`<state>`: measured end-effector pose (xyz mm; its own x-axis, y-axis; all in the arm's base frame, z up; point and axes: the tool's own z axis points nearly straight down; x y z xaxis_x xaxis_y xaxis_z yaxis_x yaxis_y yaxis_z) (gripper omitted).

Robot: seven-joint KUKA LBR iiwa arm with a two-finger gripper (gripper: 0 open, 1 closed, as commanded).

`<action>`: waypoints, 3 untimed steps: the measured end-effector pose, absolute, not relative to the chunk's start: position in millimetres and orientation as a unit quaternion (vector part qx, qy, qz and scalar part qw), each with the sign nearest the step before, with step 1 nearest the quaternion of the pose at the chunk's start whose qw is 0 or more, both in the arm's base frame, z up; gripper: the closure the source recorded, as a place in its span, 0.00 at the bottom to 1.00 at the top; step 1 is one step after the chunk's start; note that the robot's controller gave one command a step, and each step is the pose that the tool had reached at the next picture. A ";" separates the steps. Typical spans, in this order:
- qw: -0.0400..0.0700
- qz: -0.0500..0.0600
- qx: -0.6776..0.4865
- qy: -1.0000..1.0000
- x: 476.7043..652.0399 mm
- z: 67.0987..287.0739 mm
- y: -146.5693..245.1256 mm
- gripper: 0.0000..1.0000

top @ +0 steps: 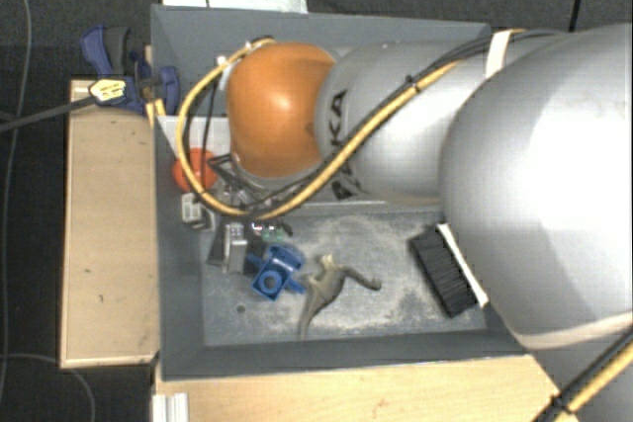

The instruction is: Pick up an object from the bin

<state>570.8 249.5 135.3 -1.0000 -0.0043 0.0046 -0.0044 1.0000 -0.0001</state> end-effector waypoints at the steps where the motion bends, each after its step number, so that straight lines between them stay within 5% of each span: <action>1: -0.001 -0.001 -0.001 -1.000 572.7 140.4 248.3 0.00; 3: 0.000 0.000 -0.029 -1.000 552.3 97.6 184.6 0.00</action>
Offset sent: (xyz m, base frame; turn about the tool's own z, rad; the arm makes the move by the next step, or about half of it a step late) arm -0.0221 -0.0578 -0.0272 -0.0264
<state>552.3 184.6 97.6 -0.9983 0.0583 0.0010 0.0583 0.9983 0.0006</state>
